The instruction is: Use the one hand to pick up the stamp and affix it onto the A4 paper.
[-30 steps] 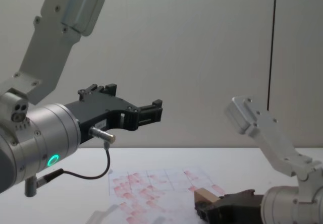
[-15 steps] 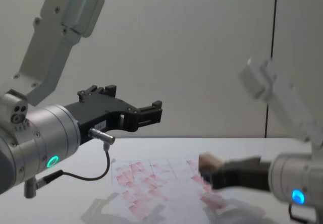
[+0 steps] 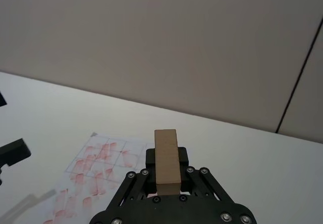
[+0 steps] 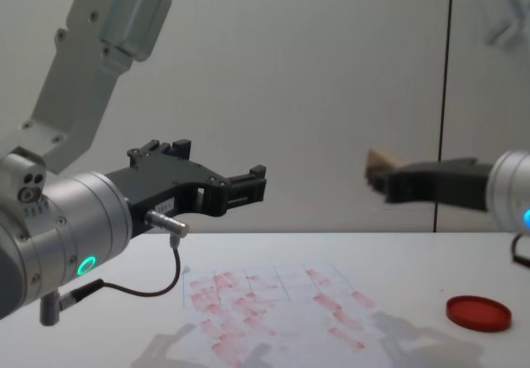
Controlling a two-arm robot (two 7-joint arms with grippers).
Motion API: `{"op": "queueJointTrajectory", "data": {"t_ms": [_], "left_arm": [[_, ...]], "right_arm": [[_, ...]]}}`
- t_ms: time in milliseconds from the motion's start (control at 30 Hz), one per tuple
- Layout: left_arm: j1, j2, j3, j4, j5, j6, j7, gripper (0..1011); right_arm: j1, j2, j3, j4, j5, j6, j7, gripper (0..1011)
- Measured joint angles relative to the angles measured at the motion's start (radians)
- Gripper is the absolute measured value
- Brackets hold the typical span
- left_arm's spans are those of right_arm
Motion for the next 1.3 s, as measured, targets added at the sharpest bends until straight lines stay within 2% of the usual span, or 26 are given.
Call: {"op": "queueJointTrajectory", "data": {"t_ms": [300,567,900,1300], "left_arm": [[0.0,0.0,0.0,0.0,0.0,0.0,0.0,993],[0.0,0.0,0.0,0.0,0.0,0.0,0.0,993],[0.0,0.0,0.0,0.0,0.0,0.0,0.0,993],[0.0,0.0,0.0,0.0,0.0,0.0,0.0,993]], "right_arm": [[-0.033,0.031,0.033,-0.046,0.033,0.027,-0.068,218],[-0.06,0.054,0.056,-0.034,0.05,0.048,-0.111,218],[-0.059,0.063,0.073,0.055,0.053,0.051,-0.132,217],[-0.005,0.043,0.075,0.217,0.037,0.023,-0.116,217]]}}
